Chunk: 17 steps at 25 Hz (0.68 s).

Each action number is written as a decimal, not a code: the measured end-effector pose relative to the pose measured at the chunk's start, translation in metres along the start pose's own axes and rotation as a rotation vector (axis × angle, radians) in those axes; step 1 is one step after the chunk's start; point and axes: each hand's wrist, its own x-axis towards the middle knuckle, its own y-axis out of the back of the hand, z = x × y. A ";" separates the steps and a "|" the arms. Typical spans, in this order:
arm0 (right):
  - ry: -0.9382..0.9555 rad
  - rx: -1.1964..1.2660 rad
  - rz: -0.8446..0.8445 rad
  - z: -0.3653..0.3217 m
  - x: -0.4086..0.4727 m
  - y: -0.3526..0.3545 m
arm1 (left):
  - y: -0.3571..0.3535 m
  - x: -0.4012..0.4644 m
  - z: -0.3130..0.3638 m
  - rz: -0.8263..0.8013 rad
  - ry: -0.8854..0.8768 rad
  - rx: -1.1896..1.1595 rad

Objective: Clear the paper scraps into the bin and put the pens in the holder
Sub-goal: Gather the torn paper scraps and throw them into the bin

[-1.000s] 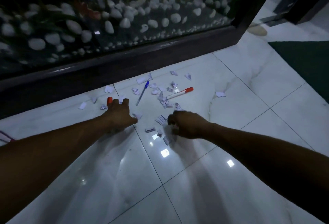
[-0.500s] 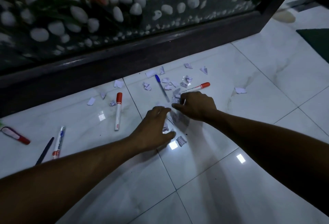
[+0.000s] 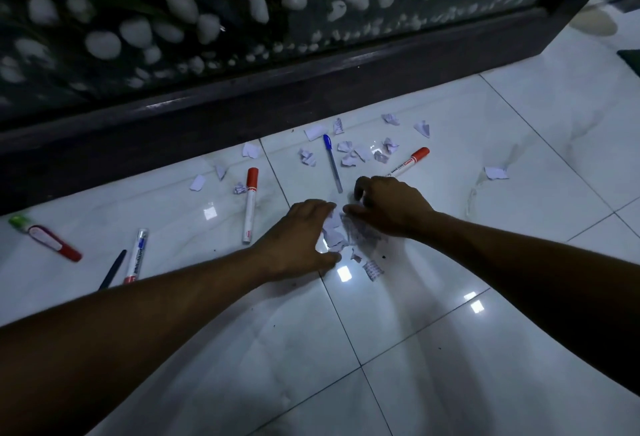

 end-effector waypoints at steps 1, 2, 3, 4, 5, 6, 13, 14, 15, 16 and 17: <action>0.024 0.016 -0.012 0.004 -0.005 -0.001 | -0.001 0.000 0.003 0.003 -0.018 0.011; 0.044 0.024 -0.009 0.008 -0.011 -0.001 | -0.001 0.001 0.006 0.035 -0.027 0.048; 0.056 0.031 0.012 0.013 -0.016 0.001 | 0.001 0.003 0.008 0.087 -0.028 0.110; 0.058 0.039 0.046 0.018 -0.020 0.003 | 0.004 0.004 0.010 0.131 -0.015 0.187; 0.049 0.042 0.074 0.024 -0.023 0.006 | 0.007 0.006 0.011 0.137 0.014 0.257; 0.031 0.032 0.072 0.030 -0.026 0.009 | 0.010 0.008 0.012 0.100 0.055 0.300; 0.105 -0.018 -0.153 0.026 -0.041 0.003 | -0.012 0.005 0.039 -0.140 0.098 0.290; 0.134 -0.039 -0.184 0.022 -0.048 0.003 | -0.015 0.004 0.041 -0.132 0.091 0.271; 0.157 -0.089 -0.207 0.019 -0.055 0.003 | -0.018 0.004 0.043 -0.114 0.083 0.250; 0.175 -0.150 -0.218 0.016 -0.063 0.003 | -0.021 0.003 0.044 -0.090 0.074 0.232; 0.185 -0.203 -0.218 0.013 -0.071 0.001 | -0.024 0.002 0.044 -0.062 0.061 0.211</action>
